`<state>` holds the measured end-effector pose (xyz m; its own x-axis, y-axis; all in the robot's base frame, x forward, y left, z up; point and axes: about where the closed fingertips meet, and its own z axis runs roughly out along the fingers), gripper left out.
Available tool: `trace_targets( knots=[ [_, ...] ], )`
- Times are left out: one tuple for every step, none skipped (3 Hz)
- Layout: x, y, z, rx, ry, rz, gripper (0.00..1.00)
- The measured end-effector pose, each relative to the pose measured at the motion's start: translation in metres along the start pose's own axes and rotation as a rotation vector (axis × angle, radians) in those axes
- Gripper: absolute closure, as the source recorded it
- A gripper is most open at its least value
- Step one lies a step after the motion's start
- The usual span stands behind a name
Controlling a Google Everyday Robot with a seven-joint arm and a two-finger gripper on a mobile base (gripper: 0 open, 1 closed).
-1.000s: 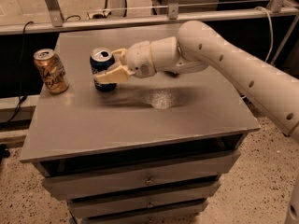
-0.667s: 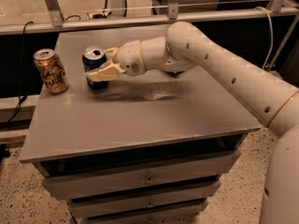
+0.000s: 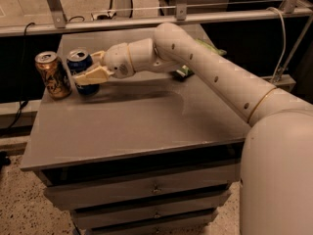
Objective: Move pepsi can near orange can
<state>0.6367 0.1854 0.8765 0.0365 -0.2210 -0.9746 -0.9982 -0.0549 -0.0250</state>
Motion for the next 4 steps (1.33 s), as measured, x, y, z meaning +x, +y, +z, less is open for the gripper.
trace_targets(
  knots=[
    [-0.0010, 0.0000, 0.0124, -0.030, -0.003, 0.015, 0.68],
    [-0.0003, 0.0017, 0.0203, -0.053, -0.003, 0.029, 0.44],
    [-0.0003, 0.0017, 0.0203, -0.053, -0.003, 0.029, 0.21],
    [0.0010, 0.0021, 0.0201, -0.056, 0.003, 0.037, 0.01]
  ],
)
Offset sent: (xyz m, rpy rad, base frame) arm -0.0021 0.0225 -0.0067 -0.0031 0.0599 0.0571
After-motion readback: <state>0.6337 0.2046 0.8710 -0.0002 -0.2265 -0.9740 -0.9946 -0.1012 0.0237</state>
